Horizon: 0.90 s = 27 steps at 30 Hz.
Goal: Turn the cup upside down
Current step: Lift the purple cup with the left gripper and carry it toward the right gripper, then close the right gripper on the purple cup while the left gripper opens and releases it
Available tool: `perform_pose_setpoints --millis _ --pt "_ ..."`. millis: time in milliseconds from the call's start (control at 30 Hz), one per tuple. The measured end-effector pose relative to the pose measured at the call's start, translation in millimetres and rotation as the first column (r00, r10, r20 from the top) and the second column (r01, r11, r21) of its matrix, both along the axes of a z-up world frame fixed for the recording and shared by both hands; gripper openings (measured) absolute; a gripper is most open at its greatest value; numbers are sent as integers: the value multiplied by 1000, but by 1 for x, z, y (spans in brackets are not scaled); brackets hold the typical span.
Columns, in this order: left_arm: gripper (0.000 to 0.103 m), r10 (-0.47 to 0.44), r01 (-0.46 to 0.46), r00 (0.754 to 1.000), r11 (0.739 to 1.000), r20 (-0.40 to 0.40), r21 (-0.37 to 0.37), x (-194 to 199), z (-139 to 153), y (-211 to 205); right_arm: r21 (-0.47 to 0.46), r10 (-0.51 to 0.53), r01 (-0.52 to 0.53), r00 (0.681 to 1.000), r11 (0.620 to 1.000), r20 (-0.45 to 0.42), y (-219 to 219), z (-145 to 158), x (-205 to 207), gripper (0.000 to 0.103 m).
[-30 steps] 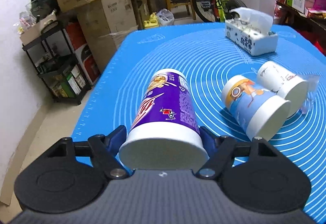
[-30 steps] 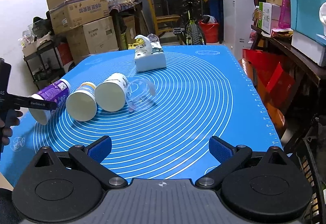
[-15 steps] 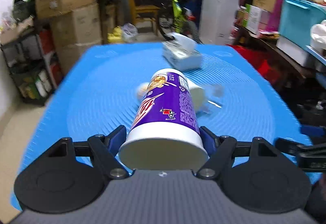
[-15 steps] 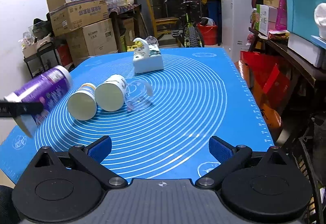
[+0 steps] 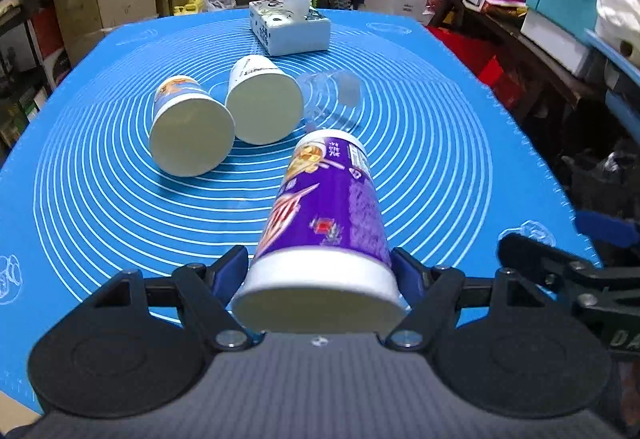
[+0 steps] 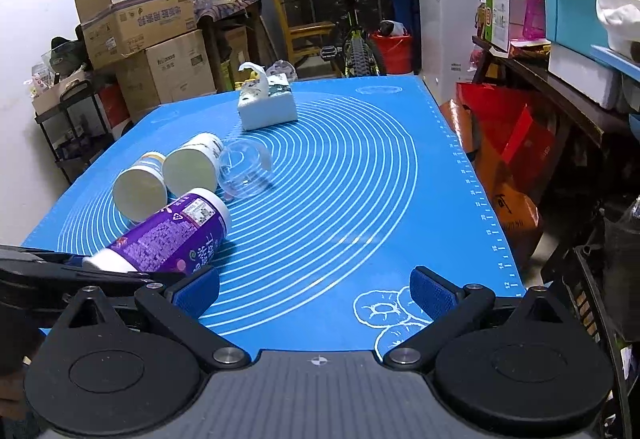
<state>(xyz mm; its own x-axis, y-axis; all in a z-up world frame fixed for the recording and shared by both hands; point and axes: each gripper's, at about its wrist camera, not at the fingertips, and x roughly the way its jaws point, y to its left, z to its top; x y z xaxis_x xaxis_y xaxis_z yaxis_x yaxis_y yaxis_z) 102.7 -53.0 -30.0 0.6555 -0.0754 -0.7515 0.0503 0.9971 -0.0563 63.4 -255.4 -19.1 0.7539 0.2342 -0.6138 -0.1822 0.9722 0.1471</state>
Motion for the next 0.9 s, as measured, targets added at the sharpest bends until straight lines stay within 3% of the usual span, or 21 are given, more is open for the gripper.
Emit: perform_pose_setpoints --millis 133,200,900 --pt "80 3 -3 1000 1000 0 9 -2 -2 1 1 2 -2 1000 1000 -8 0 -1 2 101" --pt "87 8 -8 1000 1000 5 20 -2 -1 0 1 1 -1 1000 1000 -9 0 -2 2 101" --pt "88 0 -2 999 999 49 42 -9 7 4 -2 18 -18 1000 1000 -15 1 -3 1 101"
